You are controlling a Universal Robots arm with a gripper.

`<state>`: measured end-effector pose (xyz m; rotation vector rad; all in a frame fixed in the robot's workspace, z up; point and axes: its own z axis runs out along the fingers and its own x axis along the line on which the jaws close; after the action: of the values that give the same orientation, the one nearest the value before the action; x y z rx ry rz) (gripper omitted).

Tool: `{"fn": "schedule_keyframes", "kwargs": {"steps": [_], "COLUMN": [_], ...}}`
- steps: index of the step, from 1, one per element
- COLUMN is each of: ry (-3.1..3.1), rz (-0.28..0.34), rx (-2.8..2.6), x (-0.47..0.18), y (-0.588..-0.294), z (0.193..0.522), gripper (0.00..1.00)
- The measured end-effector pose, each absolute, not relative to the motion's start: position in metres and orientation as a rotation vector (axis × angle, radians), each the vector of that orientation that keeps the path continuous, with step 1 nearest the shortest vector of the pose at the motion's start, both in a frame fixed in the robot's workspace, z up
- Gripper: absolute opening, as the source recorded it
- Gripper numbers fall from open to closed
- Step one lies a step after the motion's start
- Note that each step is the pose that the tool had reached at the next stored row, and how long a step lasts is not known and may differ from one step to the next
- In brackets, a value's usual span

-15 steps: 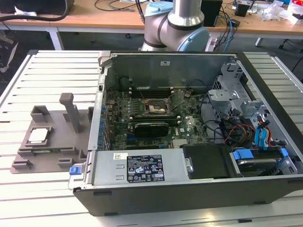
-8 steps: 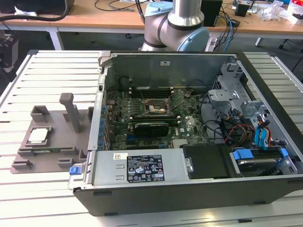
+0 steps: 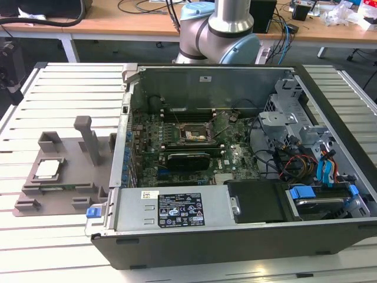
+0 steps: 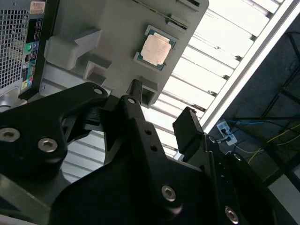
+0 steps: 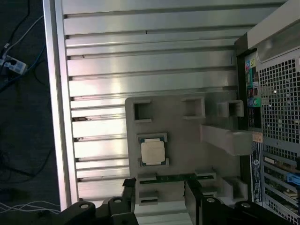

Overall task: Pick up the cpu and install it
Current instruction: 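Pick up the cpu and move it towards the insertion slot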

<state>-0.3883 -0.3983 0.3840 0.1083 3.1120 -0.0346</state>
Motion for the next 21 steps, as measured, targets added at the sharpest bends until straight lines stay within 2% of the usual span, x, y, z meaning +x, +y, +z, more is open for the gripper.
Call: {"fn": "schedule_keyframes", "kwargs": {"steps": [21], "ry": [3.112], "rz": [-0.035], "rx": [0.108], "x": [-0.388], "y": [-0.398], "z": [0.372], "gripper": [0.55]}}
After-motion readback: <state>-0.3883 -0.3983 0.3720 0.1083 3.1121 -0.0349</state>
